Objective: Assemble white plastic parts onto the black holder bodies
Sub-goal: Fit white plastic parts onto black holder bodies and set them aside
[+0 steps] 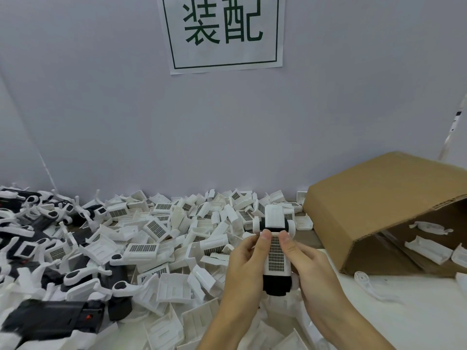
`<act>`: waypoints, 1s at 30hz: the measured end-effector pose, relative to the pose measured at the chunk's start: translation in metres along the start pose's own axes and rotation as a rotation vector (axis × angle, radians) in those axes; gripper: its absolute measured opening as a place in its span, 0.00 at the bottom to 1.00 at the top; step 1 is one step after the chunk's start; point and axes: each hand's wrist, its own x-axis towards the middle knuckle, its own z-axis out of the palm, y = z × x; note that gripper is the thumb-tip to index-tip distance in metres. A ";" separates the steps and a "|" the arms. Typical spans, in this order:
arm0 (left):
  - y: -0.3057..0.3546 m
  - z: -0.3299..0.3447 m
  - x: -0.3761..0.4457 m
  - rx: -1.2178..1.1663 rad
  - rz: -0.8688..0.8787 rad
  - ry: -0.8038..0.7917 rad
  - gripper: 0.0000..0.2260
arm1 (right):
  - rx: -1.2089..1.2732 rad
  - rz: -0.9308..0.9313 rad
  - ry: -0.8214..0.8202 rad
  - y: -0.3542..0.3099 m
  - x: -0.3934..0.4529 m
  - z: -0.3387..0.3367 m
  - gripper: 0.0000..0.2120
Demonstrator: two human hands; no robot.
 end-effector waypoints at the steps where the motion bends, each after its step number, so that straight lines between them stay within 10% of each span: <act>1: -0.001 0.000 0.001 0.002 -0.006 0.004 0.09 | 0.005 0.003 0.000 0.000 0.000 0.000 0.18; 20: -0.007 -0.005 0.004 0.073 -0.006 0.015 0.23 | -0.124 -0.048 0.048 0.000 0.000 -0.001 0.16; 30: -0.009 -0.005 0.005 -0.007 -0.106 -0.015 0.10 | -0.122 -0.026 0.064 0.001 0.003 -0.007 0.16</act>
